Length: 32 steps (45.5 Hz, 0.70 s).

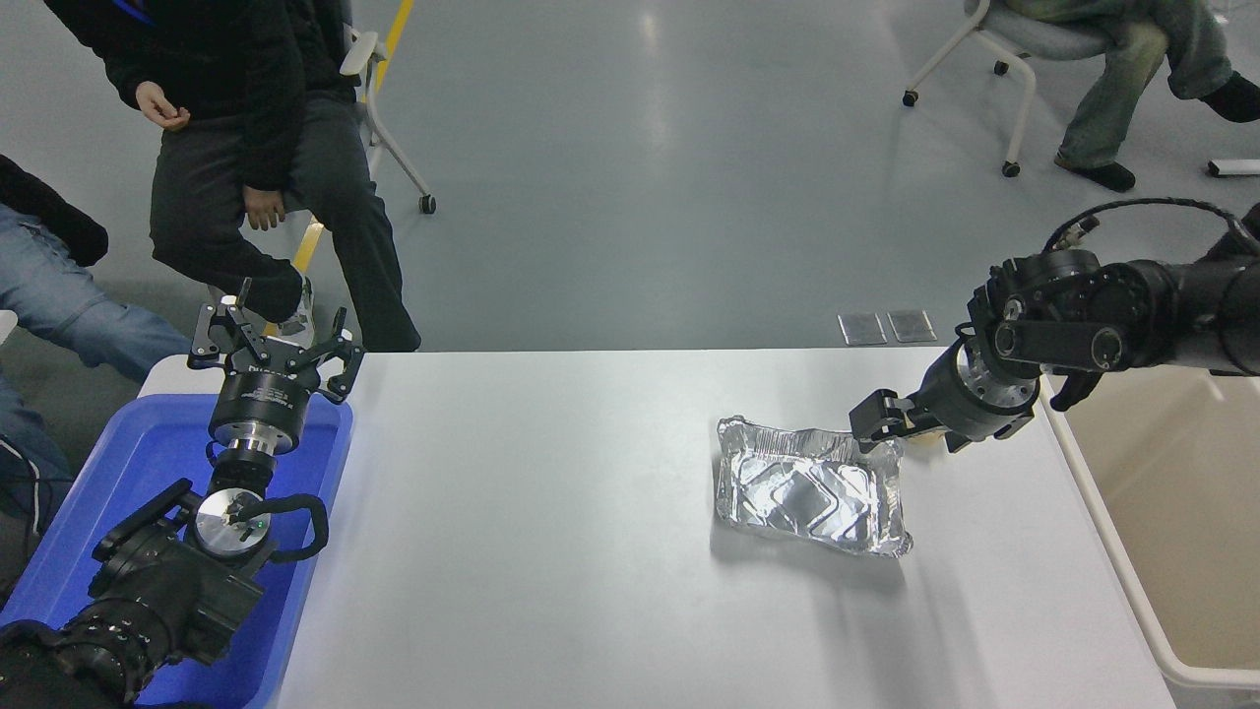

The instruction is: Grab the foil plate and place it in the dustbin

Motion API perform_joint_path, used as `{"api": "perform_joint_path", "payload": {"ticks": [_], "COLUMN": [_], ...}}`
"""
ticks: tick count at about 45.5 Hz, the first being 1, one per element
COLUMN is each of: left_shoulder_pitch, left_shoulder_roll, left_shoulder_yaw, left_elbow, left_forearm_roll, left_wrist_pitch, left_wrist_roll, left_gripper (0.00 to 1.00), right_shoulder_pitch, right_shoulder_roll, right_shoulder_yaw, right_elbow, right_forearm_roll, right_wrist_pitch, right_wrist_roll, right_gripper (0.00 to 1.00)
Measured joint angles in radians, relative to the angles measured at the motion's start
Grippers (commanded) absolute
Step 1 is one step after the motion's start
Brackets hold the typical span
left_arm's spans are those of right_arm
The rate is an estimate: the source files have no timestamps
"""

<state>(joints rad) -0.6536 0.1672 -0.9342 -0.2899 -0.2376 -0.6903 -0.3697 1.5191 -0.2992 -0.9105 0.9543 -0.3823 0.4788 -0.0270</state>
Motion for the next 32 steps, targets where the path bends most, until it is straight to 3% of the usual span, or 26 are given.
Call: {"api": "perform_joint_path", "payload": {"ticks": [32], "left_shoulder_pitch": [0.0], "left_shoulder_roll": [0.0], "left_shoulder_yaw": [0.0], "left_elbow": [0.0], "left_forearm_roll": [0.0], "left_wrist_pitch": [-0.001], "left_wrist_roll": [0.0], "left_gripper": [0.99], "right_shoulder_pitch": [-0.249], "right_shoulder_roll": [0.017], "right_shoulder_yaw": [0.066], "right_elbow": [-0.192], "right_forearm_roll": [0.002], "right_wrist_pitch": [-0.14], "right_wrist_roll": [-0.001], "right_gripper": [1.0]}}
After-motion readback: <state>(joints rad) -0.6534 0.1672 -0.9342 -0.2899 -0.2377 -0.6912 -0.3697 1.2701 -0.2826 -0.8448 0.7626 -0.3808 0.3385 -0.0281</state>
